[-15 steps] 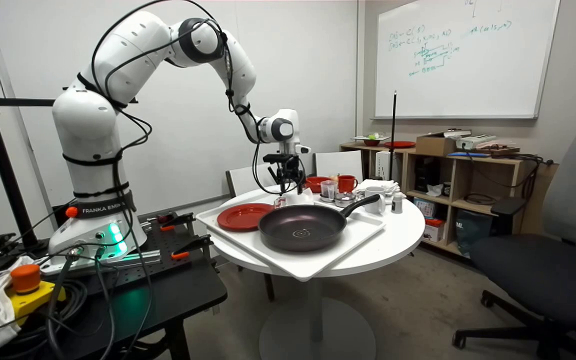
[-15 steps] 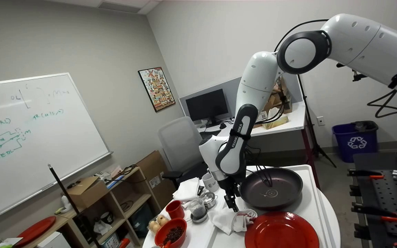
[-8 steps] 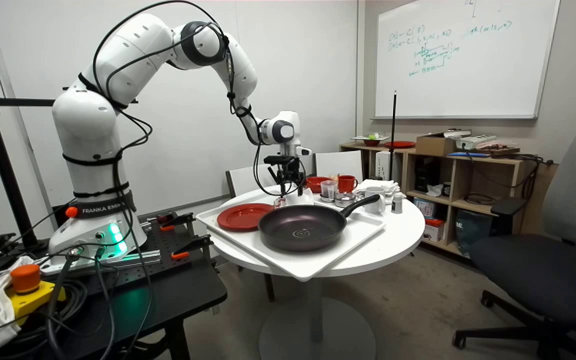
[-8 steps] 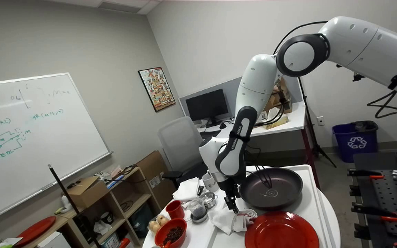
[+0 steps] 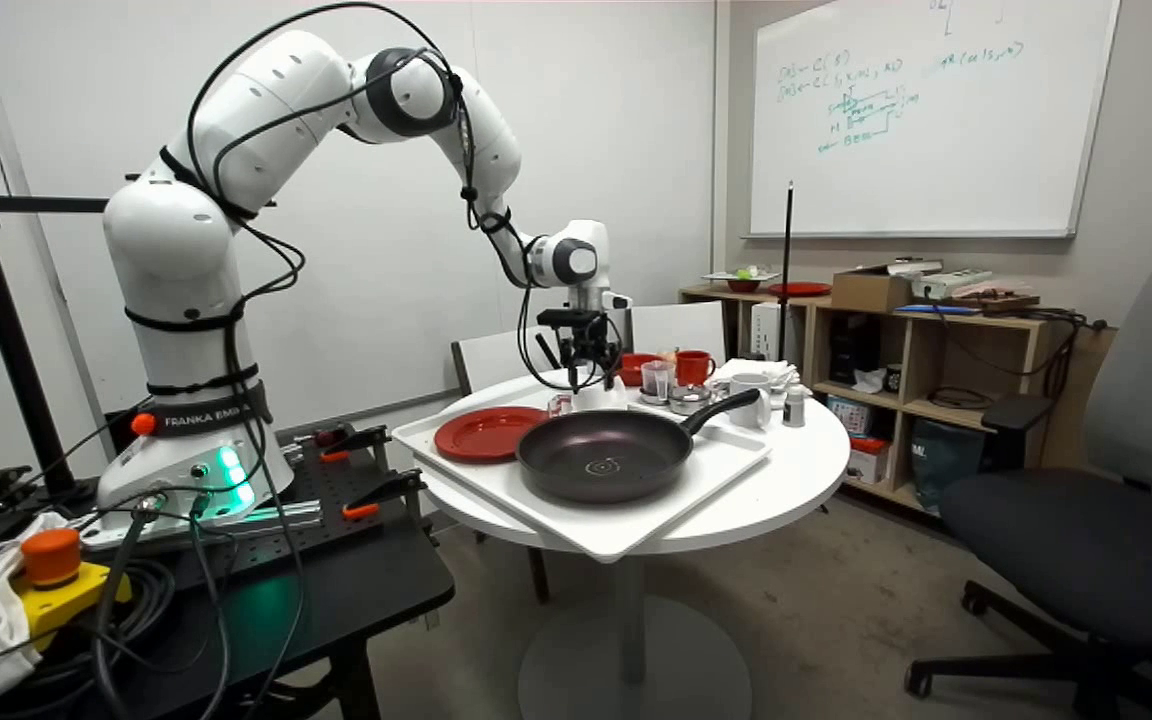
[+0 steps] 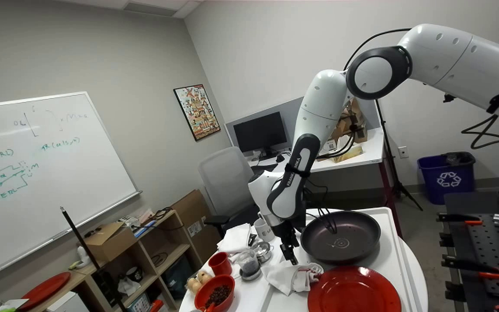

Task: Pick up the cloth from the table and wipe the red plate

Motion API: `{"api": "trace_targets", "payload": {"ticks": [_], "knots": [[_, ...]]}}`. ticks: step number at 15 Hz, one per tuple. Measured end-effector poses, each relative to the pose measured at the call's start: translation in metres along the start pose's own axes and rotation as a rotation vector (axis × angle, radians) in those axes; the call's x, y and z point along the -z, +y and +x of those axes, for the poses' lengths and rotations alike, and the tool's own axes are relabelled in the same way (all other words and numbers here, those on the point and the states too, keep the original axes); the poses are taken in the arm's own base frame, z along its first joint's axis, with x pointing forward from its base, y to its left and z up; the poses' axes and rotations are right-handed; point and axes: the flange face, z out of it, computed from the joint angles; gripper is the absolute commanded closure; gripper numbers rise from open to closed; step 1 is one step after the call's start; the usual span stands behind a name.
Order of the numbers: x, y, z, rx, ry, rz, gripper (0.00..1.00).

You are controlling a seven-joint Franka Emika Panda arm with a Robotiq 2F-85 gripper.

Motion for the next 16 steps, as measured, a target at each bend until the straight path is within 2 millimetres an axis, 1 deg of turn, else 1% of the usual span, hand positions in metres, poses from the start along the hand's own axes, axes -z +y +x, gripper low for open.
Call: {"api": "trace_targets", "payload": {"ticks": [2, 5, 10, 11, 15, 16], "knots": [[-0.001, 0.001, 0.009, 0.032, -0.012, 0.013, 0.0], [-0.008, -0.006, 0.021, 0.083, -0.043, 0.035, 0.0], [-0.033, -0.025, 0.037, 0.144, -0.098, 0.076, 0.0], [-0.039, -0.028, 0.039, 0.148, -0.108, 0.082, 0.2], [-0.055, -0.032, 0.047, 0.148, -0.114, 0.089, 0.47], [-0.057, -0.032, 0.048, 0.147, -0.113, 0.09, 0.56]]}}
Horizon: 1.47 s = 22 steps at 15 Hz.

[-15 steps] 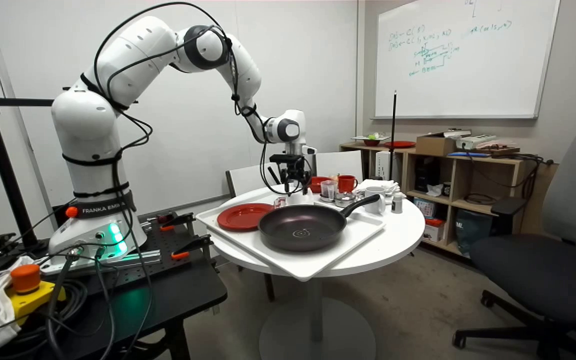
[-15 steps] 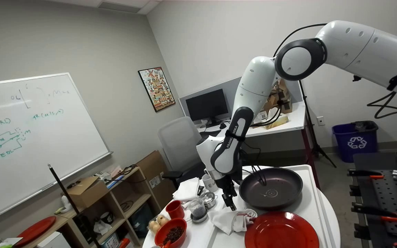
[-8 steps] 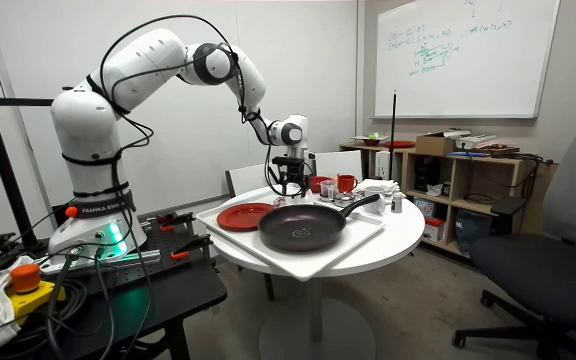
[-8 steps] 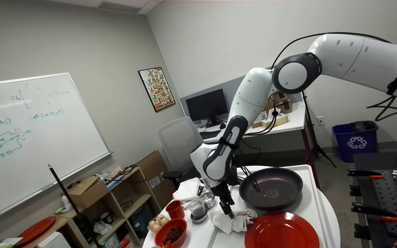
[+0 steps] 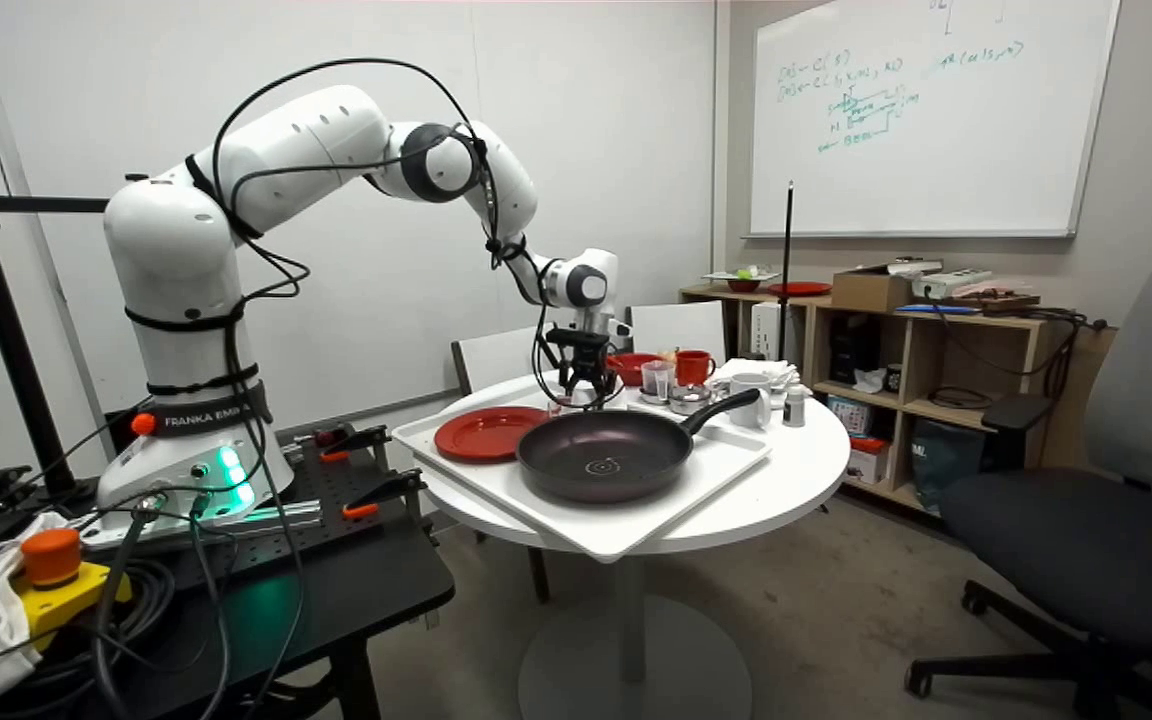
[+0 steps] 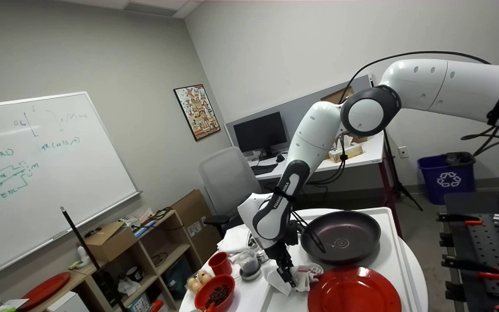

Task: Pick up the cloth from the table and wipe the red plate

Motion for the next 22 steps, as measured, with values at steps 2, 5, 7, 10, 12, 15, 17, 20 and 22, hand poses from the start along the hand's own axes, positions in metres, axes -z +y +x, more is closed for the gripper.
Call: {"api": "trace_targets", "payload": {"ticks": [2, 5, 7, 10, 12, 15, 17, 20, 22], "knots": [[-0.002, 0.001, 0.002, -0.001, 0.004, 0.0, 0.72], [-0.001, 0.002, 0.005, -0.002, 0.01, -0.002, 0.94], [0.001, 0.001, 0.006, 0.0, 0.013, -0.003, 0.99], [0.003, -0.007, 0.009, 0.01, 0.017, -0.006, 0.96], [0.007, -0.017, 0.012, 0.026, 0.024, -0.011, 0.95], [0.023, -0.04, 0.016, 0.053, 0.045, -0.026, 0.95], [0.038, -0.055, 0.015, 0.061, 0.059, -0.039, 0.95], [0.058, -0.074, 0.007, 0.057, 0.077, -0.057, 0.95], [0.064, -0.083, -0.003, 0.053, 0.068, -0.063, 0.95]]}}
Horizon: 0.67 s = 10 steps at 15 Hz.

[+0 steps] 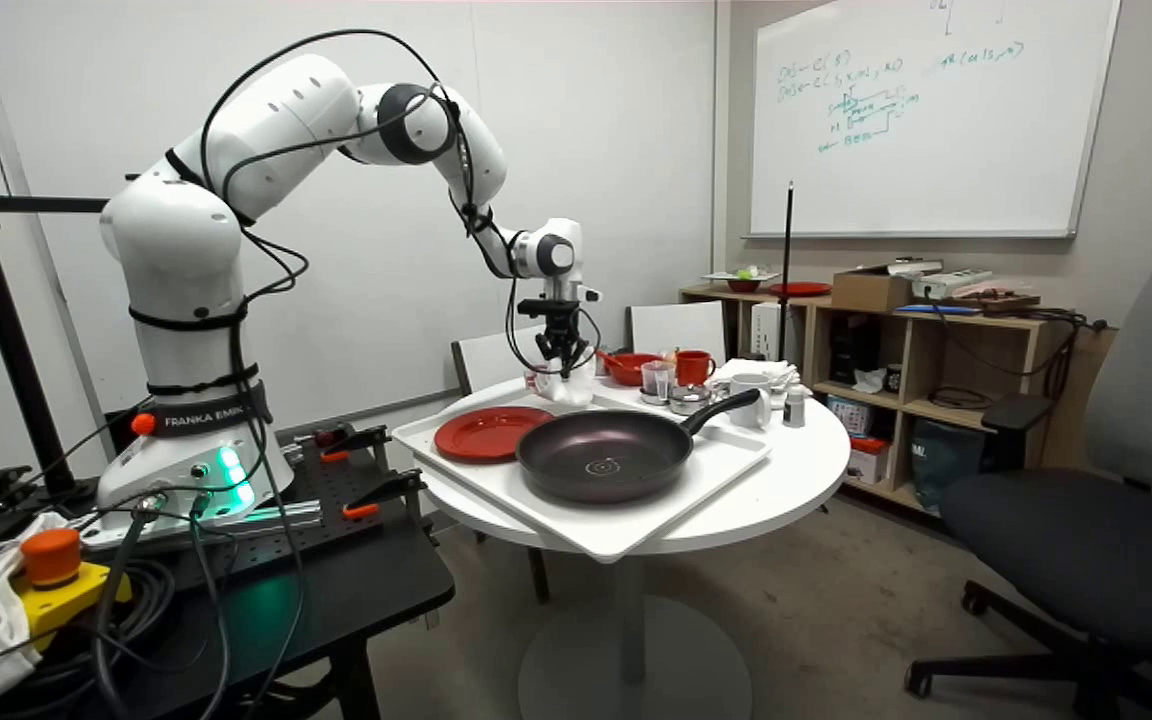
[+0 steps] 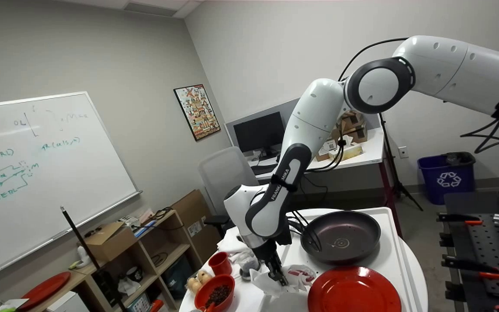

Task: Pick up the cloth from the table and wipe the red plate

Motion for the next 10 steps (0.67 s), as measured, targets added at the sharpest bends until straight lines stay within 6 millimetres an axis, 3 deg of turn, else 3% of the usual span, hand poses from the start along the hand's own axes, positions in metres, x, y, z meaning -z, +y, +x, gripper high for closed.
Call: {"api": "trace_targets", "payload": {"ticks": [5, 10], "knots": [[-0.013, -0.026, -0.032, -0.016, -0.065, -0.001, 0.95], [-0.046, -0.075, -0.068, -0.047, -0.1, -0.008, 0.95]]}}
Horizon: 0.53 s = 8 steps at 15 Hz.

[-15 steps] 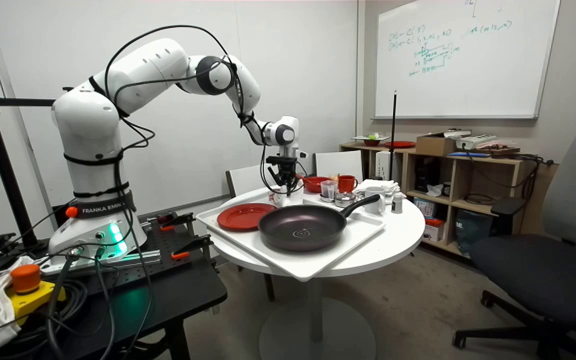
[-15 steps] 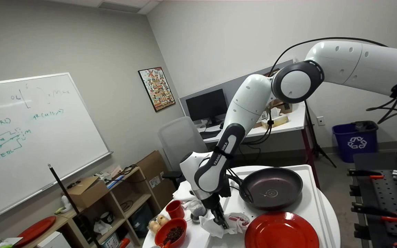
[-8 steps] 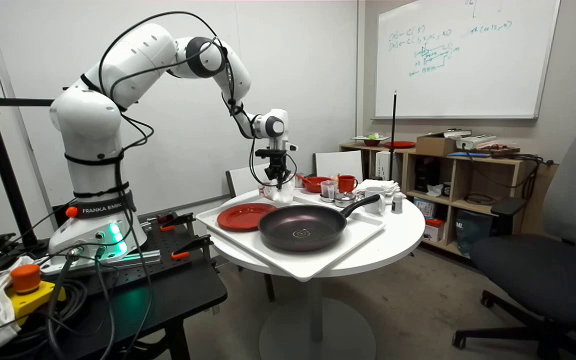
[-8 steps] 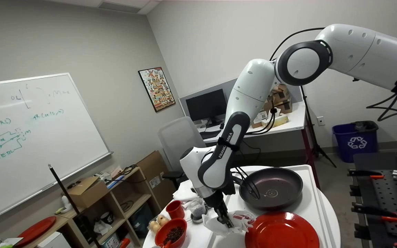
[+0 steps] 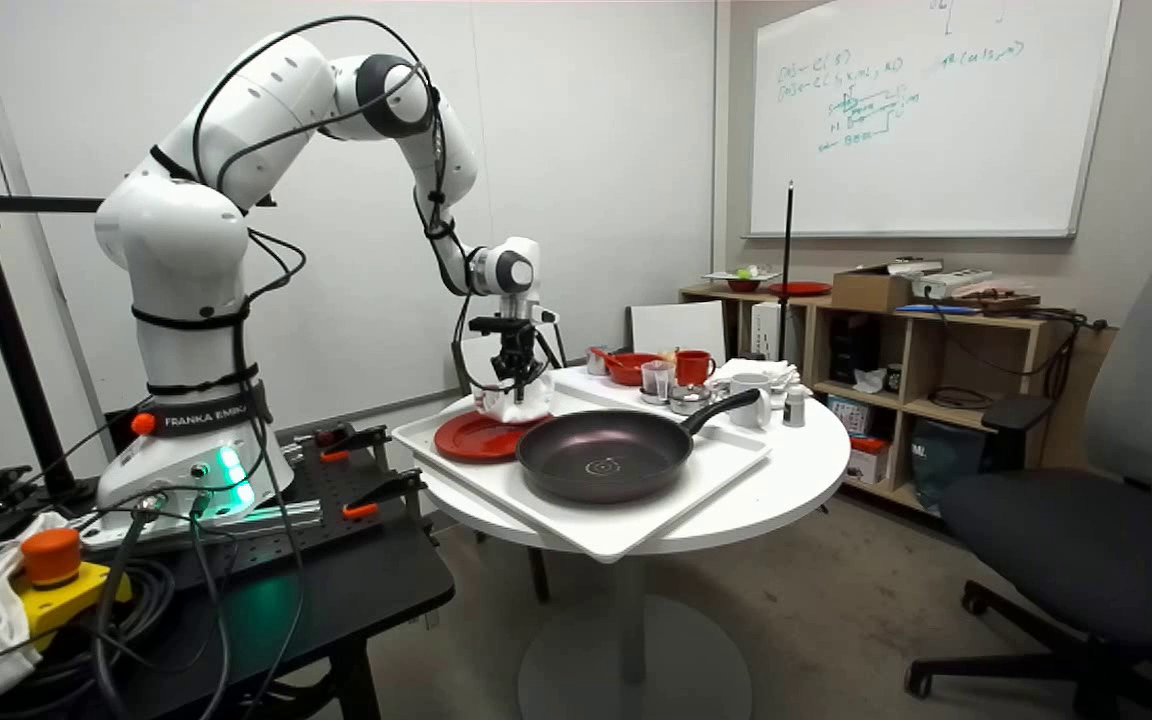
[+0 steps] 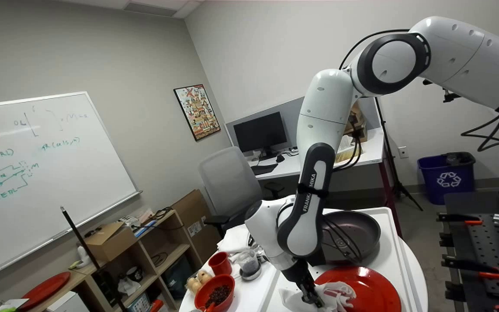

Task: Pick up the cloth from the table and wipe the red plate

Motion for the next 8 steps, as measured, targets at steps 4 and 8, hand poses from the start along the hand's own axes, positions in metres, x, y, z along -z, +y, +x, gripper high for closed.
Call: {"api": "trace_targets", "payload": {"ticks": [4, 8], "knots": [[-0.026, -0.038, -0.019, -0.058, -0.002, -0.001, 0.95], [-0.039, -0.044, -0.031, -0.117, 0.0, 0.018, 0.95]]}}
